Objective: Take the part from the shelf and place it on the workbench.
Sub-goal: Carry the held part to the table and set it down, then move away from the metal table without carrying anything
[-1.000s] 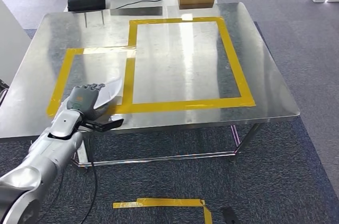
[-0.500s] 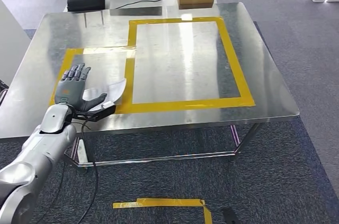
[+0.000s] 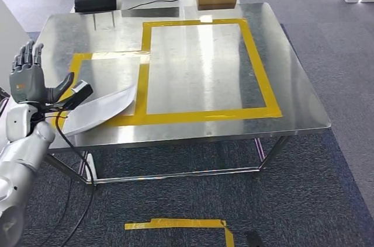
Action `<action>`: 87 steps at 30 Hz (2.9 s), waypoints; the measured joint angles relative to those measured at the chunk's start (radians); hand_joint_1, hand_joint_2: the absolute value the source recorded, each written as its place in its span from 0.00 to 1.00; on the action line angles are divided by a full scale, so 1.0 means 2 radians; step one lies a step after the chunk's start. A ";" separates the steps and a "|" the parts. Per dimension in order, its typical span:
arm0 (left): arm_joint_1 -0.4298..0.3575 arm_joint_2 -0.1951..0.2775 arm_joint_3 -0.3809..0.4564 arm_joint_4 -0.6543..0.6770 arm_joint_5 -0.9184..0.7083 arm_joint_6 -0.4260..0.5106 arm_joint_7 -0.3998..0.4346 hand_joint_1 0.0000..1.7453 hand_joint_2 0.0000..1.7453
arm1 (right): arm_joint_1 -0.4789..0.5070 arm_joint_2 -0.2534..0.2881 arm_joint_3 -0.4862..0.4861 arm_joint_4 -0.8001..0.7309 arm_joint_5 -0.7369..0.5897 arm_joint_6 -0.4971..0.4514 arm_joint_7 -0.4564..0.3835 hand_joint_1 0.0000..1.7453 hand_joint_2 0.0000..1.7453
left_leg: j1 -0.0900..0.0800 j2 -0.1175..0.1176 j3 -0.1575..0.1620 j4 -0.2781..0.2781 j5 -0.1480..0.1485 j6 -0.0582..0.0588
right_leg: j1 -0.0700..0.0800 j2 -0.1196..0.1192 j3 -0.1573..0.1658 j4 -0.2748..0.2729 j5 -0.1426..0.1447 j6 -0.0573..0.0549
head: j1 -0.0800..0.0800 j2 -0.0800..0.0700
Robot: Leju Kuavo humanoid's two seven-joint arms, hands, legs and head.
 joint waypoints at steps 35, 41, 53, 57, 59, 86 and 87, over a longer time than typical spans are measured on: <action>0.073 -0.029 0.087 -0.187 0.008 0.001 -0.073 0.00 0.00 | 0.002 0.000 0.000 0.000 0.030 -0.031 0.007 0.00 0.00 | -0.001 -0.011 0.012 -0.009 -0.002 0.011 | -0.006 0.018 -0.027 0.040 -0.001 0.010 | 0.003 0.000; 0.074 -0.028 0.080 -0.186 -0.002 0.002 -0.064 0.00 0.00 | 0.003 0.001 0.001 0.000 0.031 -0.031 0.009 0.00 0.00 | 0.003 -0.023 0.001 0.003 -0.006 -0.008 | -0.008 0.018 0.001 -0.005 0.005 -0.002 | 0.000 0.000; 0.070 -0.024 0.071 -0.178 -0.008 0.002 -0.054 0.00 0.00 | 0.002 0.002 0.001 0.000 0.029 -0.029 0.010 0.00 0.00 | 0.007 0.040 -0.004 -0.002 0.008 -0.017 | -0.003 -0.046 0.020 -0.008 -0.010 0.003 | -0.005 0.000; 0.069 -0.022 0.070 -0.176 -0.008 0.002 -0.054 0.00 0.00 | 0.002 0.002 0.001 0.000 0.027 -0.029 0.009 0.00 0.00 | 0.009 0.019 -0.003 -0.007 0.009 -0.002 | -0.006 -0.037 0.015 0.009 -0.027 0.012 | -0.003 0.000; 0.068 -0.022 0.069 -0.175 -0.008 0.002 -0.054 0.00 0.00 | 0.002 0.002 0.001 0.000 0.027 -0.029 0.009 0.00 0.00 | 0.009 0.008 -0.002 -0.007 0.009 0.003 | -0.006 -0.011 -0.014 0.069 -0.056 0.012 | -0.001 0.000; 0.060 -0.029 0.063 -0.152 -0.023 0.002 -0.046 0.00 0.00 | 0.005 0.000 -0.007 0.000 0.008 -0.034 0.016 0.00 0.00 | 0.005 0.033 -0.007 -0.006 0.012 -0.009 | 0.002 -0.058 0.026 -0.007 -0.020 0.003 | -0.005 0.000; 0.058 -0.029 0.063 -0.151 -0.024 0.002 -0.045 0.00 0.00 | 0.004 0.000 -0.008 0.000 0.007 -0.034 0.016 0.00 0.00 | 0.006 0.027 -0.007 -0.007 0.013 -0.006 | 0.000 -0.049 0.023 0.001 -0.027 0.005 | -0.004 0.000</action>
